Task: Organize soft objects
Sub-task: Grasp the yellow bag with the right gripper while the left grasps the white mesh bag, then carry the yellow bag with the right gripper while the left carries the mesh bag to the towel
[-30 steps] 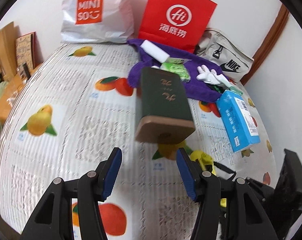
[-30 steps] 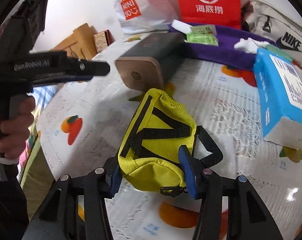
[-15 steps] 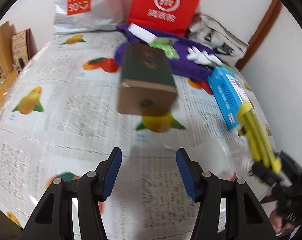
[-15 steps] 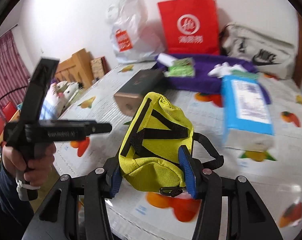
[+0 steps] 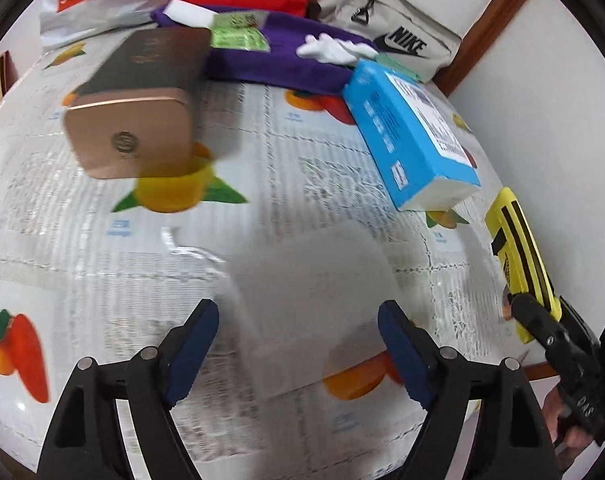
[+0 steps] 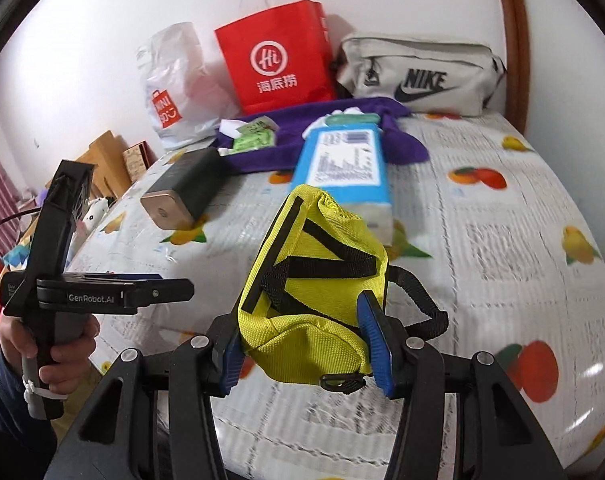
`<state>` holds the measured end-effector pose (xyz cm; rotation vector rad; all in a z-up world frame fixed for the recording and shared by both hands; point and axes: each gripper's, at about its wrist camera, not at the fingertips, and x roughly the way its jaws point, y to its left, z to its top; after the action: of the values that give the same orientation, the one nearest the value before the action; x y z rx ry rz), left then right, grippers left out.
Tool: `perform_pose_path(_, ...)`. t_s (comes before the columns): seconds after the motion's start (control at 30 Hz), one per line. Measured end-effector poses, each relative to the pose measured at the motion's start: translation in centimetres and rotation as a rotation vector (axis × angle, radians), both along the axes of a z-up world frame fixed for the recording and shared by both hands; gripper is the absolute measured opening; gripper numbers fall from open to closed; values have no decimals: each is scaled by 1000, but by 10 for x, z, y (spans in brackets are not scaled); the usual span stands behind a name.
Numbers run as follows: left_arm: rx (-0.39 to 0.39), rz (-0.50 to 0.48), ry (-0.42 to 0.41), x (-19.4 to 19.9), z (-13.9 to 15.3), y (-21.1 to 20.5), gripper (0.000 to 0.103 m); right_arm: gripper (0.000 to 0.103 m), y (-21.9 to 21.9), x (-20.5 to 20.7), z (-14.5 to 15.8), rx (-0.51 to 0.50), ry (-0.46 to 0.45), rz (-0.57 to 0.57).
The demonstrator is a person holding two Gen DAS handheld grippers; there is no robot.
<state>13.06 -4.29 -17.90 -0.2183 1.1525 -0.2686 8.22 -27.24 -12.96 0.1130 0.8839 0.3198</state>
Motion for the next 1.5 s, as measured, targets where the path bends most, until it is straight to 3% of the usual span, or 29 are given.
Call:
perform_pose_path(0.27,48,10,-22,8,-4,-29,103,51,-12,-2,-18,-35,13,0)
perform_pose_path(0.47,261,-16,-63,11,-13,-59,103,51,-14,5,-32,-33,38,11)
perform_pose_path(0.6,257,-2,-99,12,-13,-56,103,51,-18,7,-33,-34,40,9)
perform_pose_path(0.73,309,-15,-141,10,-15,-59,98,51,-17,8,-38,-36,58,11)
perform_pose_path(0.83,301,-19,-173,5,-10,-56,77,51,-13,7,-40,-52,60,15)
perform_pose_path(1.0,275,-46,-200,-1,-4,-52,26,51,-9,7,-40,-61,65,13)
perform_pose_path(1.1,236,-68,-193,-4,-3,-46,8,51,-6,6,-39,-61,66,16)
perform_pose_path(1.27,174,-62,-164,-8,0,-30,6,51,1,3,-39,-65,68,22)
perform_pose_path(1.5,155,31,-169,-11,13,11,6,51,11,-1,-29,-67,55,29)
